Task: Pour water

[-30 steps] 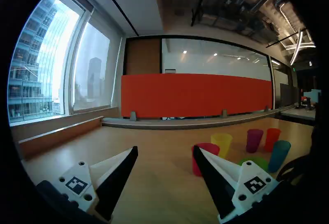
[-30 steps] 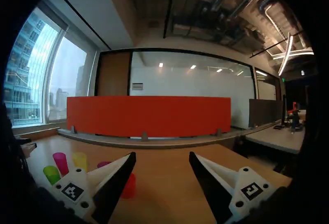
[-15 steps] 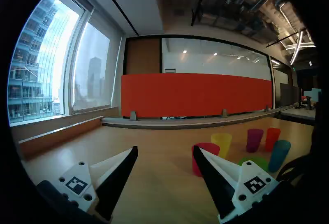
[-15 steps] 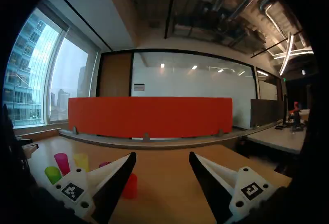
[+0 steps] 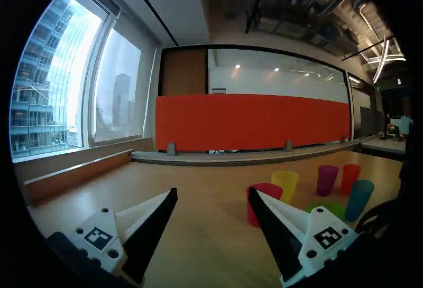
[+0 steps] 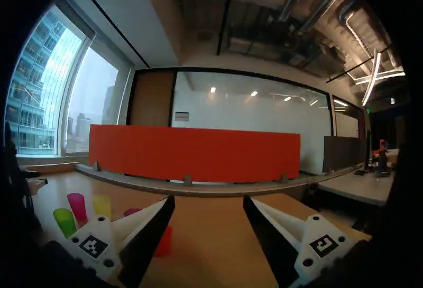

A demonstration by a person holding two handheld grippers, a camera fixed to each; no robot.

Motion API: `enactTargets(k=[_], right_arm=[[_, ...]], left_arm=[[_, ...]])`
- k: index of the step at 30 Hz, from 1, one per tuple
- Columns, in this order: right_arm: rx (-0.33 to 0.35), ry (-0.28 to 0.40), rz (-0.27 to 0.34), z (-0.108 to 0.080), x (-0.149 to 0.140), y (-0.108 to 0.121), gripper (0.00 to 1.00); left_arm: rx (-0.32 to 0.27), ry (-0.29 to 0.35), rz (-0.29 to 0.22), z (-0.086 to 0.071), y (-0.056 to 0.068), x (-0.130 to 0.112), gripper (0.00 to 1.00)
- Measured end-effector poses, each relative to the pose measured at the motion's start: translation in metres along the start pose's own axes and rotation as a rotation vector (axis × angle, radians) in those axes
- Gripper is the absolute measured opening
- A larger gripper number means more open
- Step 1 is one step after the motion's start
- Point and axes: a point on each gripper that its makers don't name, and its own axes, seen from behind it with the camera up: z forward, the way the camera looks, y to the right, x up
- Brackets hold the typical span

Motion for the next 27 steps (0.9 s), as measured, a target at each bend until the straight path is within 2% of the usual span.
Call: enactTargets(k=[8,15,27], right_arm=[[0.03,-0.009,0.034,0.007,-0.021,-0.005,1.0],[0.018,-0.008,0.068,0.017,-0.034,-0.002,1.0],[0.008,-0.013,0.056,0.023,-0.057,0.001,1.0]], left_arm=[[0.0,0.0,0.0,0.001,0.0,0.0,1.0],[0.0,0.0,0.0,0.0,0.0,0.0,1.0],[0.0,0.0,0.0,0.0,0.0,0.0,1.0]])
